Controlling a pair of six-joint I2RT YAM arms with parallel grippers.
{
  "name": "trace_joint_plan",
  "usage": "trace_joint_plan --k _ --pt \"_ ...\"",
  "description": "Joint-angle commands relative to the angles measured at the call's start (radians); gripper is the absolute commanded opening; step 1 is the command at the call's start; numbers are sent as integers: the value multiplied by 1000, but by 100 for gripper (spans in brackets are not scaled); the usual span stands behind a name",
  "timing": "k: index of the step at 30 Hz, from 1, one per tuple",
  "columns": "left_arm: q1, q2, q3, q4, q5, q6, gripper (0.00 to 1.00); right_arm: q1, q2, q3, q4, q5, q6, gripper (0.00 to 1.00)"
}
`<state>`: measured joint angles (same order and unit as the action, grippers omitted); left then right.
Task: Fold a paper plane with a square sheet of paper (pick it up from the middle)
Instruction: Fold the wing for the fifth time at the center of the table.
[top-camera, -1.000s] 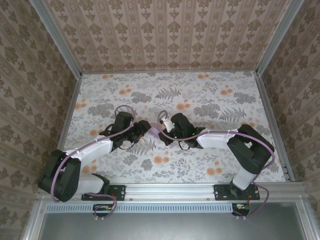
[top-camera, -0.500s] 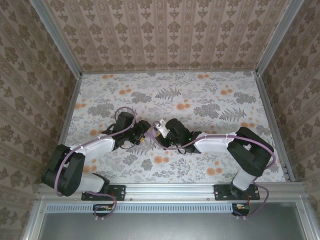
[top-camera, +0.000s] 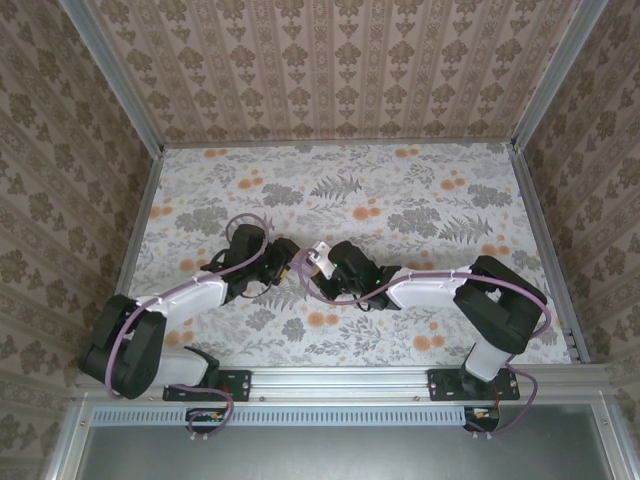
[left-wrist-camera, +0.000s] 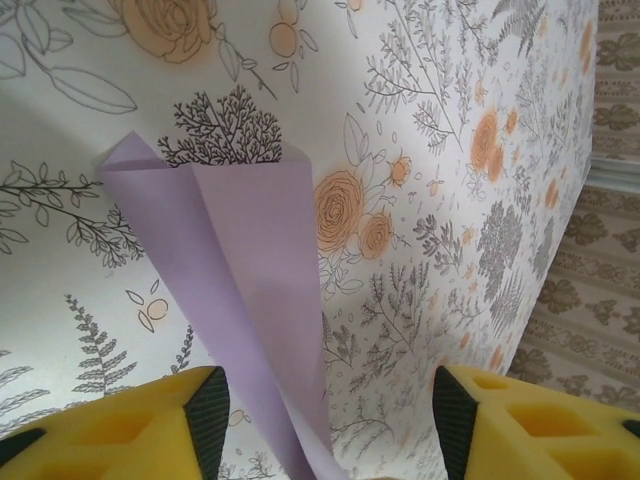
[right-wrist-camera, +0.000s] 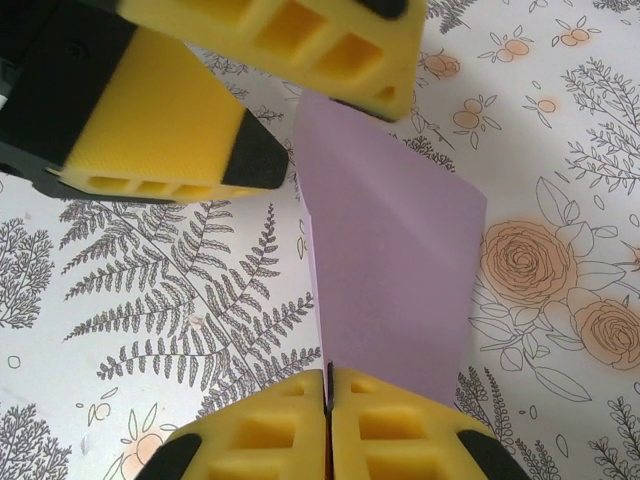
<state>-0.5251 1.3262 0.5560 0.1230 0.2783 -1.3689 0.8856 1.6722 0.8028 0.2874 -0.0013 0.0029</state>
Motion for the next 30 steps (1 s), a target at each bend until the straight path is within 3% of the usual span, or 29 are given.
trace_joint_plan --k 1,6,11,15,23,26,30 --pt "-3 40 4 36 40 -43 53 16 -10 -11 2 45 -30 11" --pt "-9 82 18 78 110 -100 48 30 6 -2 -12 72 -59 13" --pt "-10 90 10 80 112 -127 40 45 11 -2 -12 97 -80 15" --pt "-10 85 8 79 112 -131 31 47 16 12 -51 112 -58 33" --pt "-12 73 14 55 104 -137 6 70 41 21 -48 179 -66 47" --pt "-12 74 19 52 107 -142 4 84 50 17 -24 188 -88 48" --pt "-9 72 25 37 105 -141 1 103 69 14 -16 197 -127 40"
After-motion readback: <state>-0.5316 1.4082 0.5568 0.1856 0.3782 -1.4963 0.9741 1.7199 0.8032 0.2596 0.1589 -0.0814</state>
